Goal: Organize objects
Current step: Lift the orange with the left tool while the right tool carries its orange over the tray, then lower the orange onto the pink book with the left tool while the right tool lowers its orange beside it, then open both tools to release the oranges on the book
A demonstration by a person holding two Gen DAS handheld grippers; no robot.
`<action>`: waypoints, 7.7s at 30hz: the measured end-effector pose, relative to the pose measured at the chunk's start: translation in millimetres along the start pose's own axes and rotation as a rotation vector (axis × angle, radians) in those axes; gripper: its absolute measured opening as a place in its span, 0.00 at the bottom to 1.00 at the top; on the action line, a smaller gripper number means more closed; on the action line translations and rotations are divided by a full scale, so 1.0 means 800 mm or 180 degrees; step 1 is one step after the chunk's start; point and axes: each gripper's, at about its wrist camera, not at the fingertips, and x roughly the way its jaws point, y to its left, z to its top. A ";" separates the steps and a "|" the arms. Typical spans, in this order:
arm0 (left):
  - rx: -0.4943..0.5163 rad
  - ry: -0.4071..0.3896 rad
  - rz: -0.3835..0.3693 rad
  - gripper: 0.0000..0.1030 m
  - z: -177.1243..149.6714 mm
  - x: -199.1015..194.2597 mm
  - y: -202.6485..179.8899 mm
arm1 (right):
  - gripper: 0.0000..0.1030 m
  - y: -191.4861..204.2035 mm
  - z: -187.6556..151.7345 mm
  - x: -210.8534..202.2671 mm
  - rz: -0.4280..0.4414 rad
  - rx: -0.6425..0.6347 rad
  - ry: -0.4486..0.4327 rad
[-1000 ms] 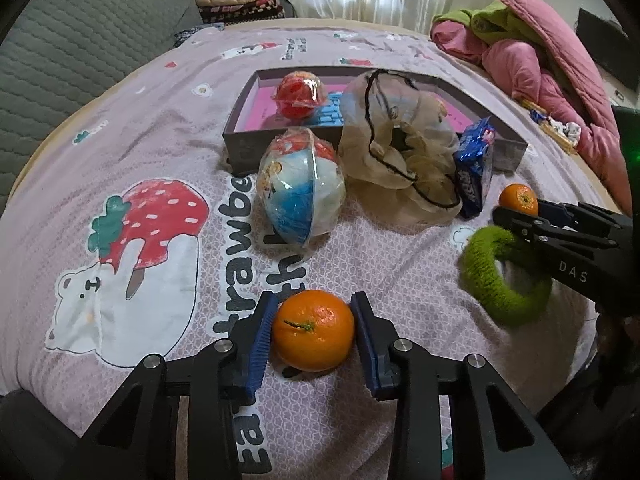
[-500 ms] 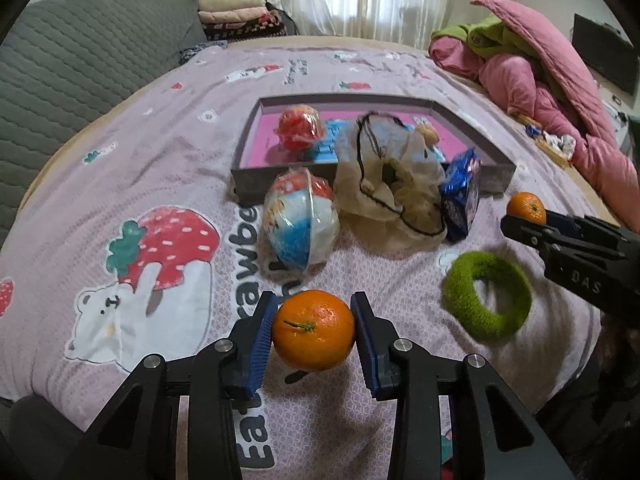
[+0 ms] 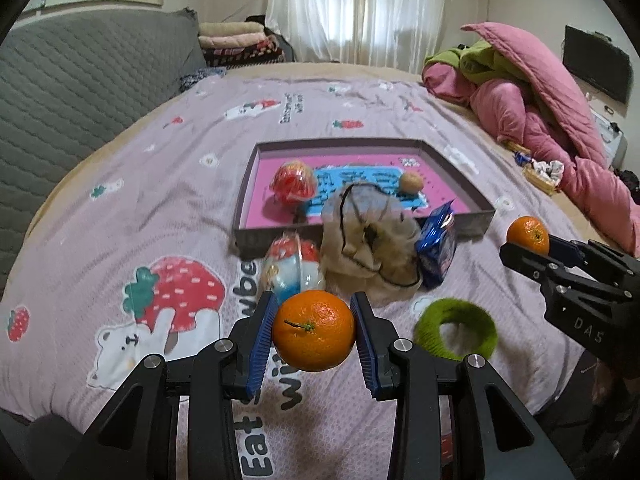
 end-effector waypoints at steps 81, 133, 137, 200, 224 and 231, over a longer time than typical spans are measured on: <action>0.0097 -0.0306 -0.0144 0.38 0.147 0.048 -0.013 | 0.38 0.002 0.097 0.026 0.0016 -0.0161 -0.0308; 0.0089 -0.0068 -0.0192 0.38 0.177 0.155 -0.040 | 0.38 -0.055 0.131 0.101 -0.0138 -0.0131 -0.0279; 0.0126 -0.0031 -0.0207 0.38 0.175 0.163 -0.045 | 0.38 -0.055 0.126 0.110 -0.0136 -0.0136 -0.0208; 0.0373 0.0670 -0.0143 0.38 0.133 0.243 -0.070 | 0.38 -0.049 0.080 0.181 0.0066 -0.0243 0.0616; 0.0358 0.0677 -0.0082 0.38 0.135 0.242 -0.070 | 0.39 -0.059 0.080 0.185 0.0040 -0.0109 0.0599; 0.0341 0.0701 -0.0083 0.38 0.137 0.239 -0.067 | 0.48 -0.063 0.081 0.186 0.0072 -0.0056 0.0596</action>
